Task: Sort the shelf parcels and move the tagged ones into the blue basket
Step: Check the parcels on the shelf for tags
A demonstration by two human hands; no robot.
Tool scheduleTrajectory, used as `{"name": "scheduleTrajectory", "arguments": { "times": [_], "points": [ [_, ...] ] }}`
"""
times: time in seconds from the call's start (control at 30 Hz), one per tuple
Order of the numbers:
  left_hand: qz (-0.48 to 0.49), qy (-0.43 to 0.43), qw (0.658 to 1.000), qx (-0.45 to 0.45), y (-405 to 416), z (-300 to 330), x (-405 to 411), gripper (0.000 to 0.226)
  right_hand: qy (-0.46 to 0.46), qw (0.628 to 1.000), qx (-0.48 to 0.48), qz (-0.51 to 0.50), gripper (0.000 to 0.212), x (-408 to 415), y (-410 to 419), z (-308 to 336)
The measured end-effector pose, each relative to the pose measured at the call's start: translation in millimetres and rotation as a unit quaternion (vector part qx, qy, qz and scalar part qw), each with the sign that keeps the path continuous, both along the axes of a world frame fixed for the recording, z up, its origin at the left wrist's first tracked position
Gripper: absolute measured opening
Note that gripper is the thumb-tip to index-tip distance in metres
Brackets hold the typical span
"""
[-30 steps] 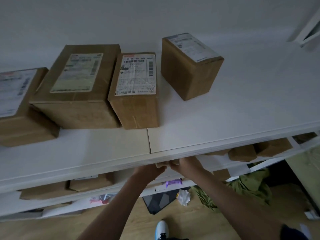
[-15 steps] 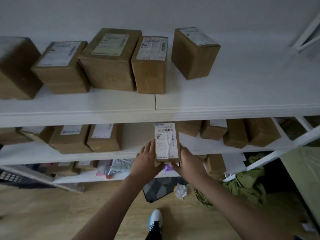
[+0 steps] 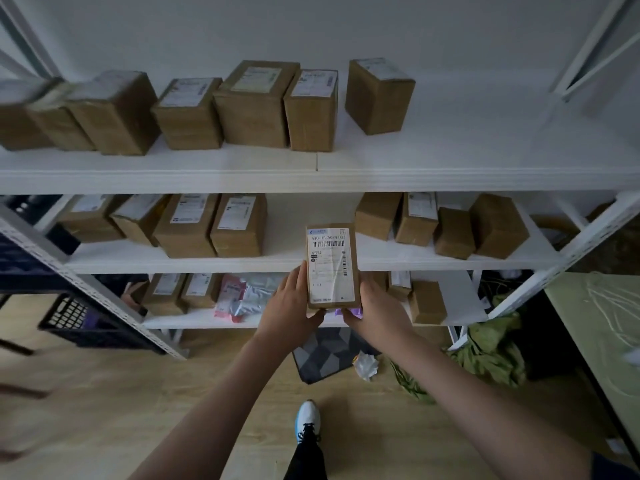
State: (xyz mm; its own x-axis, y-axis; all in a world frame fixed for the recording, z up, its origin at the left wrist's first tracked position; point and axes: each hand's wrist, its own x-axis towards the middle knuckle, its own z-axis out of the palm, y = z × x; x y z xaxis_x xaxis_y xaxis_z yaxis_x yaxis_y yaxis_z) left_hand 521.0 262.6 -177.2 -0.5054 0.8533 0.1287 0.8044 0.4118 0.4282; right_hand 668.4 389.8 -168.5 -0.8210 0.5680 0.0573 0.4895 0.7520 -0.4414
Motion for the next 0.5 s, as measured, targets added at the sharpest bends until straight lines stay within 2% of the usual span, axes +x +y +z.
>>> {"name": "scheduleTrajectory", "arguments": {
  "times": [0.27,0.5],
  "points": [
    [0.005,-0.010,1.000,0.017,-18.3,12.5,3.2,0.094,-0.011,1.000,-0.022,0.000,0.065,-1.9,-14.7,9.0],
    [0.031,-0.101,0.994,-0.003,-7.9,-14.9,-40.6,0.080,-0.022,0.997,-0.074,0.000,0.054,-47.6,-2.4,-6.0]
  ]
}}
